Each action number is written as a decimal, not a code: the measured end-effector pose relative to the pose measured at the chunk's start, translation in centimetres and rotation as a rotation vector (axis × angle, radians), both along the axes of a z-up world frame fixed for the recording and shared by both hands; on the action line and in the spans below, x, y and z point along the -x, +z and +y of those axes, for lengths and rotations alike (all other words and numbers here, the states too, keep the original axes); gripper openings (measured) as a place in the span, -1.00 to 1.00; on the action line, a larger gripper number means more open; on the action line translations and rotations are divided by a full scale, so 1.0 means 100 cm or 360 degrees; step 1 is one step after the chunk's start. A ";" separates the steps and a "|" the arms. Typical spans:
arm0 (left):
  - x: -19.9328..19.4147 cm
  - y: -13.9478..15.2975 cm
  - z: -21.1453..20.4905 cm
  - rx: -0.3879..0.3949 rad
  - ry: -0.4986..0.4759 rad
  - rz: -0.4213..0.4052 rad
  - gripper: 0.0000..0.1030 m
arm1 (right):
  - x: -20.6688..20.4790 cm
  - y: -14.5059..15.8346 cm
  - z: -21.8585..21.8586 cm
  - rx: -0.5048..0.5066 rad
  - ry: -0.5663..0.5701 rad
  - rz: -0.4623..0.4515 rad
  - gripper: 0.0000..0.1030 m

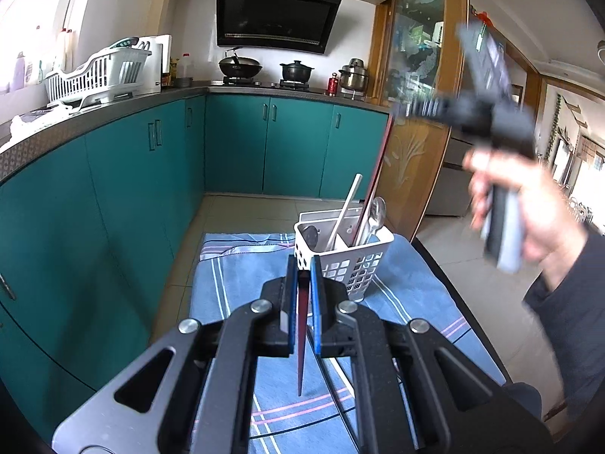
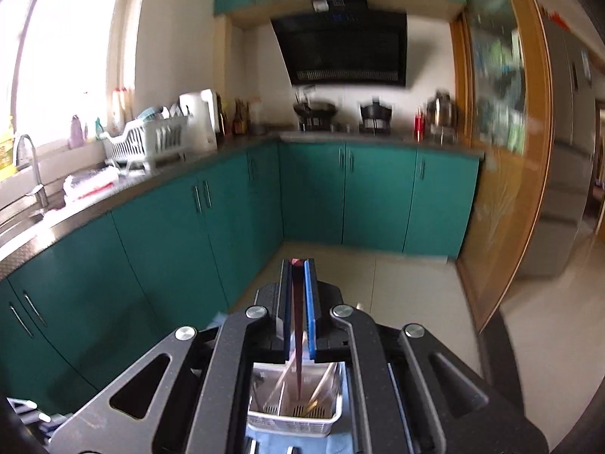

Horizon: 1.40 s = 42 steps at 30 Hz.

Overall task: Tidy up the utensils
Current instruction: 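Insert the red chopstick into the caddy with the right tool and release, then lower the red chopstick into the caddy with the left tool and open it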

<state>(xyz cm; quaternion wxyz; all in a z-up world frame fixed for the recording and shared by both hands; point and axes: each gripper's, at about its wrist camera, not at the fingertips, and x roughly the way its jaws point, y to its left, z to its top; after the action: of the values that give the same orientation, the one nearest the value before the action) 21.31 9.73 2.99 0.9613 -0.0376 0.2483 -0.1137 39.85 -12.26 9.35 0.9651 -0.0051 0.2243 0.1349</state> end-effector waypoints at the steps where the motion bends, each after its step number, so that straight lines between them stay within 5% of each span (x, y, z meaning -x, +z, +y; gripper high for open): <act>1: 0.000 0.000 0.001 0.0002 0.0004 0.0001 -0.88 | -0.006 -0.017 -0.005 -0.0018 -0.0005 0.0045 -0.87; 3: -0.001 -0.001 0.003 0.0015 0.0010 0.0002 -0.88 | -0.011 -0.036 -0.007 -0.0053 0.0001 0.0105 -0.86; 5: -0.002 -0.002 0.004 0.0025 0.0015 0.0006 -0.88 | -0.010 -0.052 -0.014 -0.0104 0.0021 0.0150 -0.61; 7: -0.003 -0.002 0.004 0.0032 0.0017 0.0008 -0.88 | 0.003 -0.057 -0.023 -0.0131 0.0016 0.0105 0.07; 12: 0.001 0.001 0.003 0.0039 0.0035 -0.0022 -0.88 | 0.101 -0.072 -0.071 -0.0326 -0.0076 -0.0287 0.95; 18: 0.008 0.016 -0.004 0.0063 0.0025 -0.0077 -0.88 | 0.185 -0.165 -0.118 -0.0375 -0.0173 -0.0358 0.95; 22: 0.000 0.047 -0.014 0.0097 0.0004 -0.0113 -0.88 | 0.176 -0.209 -0.136 -0.0483 -0.0190 0.0003 0.95; 33: -0.049 0.174 -0.058 0.0046 0.0044 -0.0303 -0.88 | 0.174 -0.206 -0.174 -0.0602 -0.0225 -0.0006 0.95; 37: -0.085 0.183 -0.071 0.0062 0.0037 -0.0294 -0.88 | 0.171 -0.206 -0.177 -0.0614 -0.0219 -0.0001 0.95; 42: -0.136 0.157 -0.080 0.0046 0.0073 -0.0181 -0.88 | 0.168 -0.207 -0.173 -0.0601 -0.0199 0.0013 0.95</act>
<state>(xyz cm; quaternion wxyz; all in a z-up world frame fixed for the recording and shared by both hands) 34.93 1.68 18.71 0.9756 -0.0506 0.1905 -0.0972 23.06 -29.59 -11.32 0.9545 0.1906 0.1989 0.1145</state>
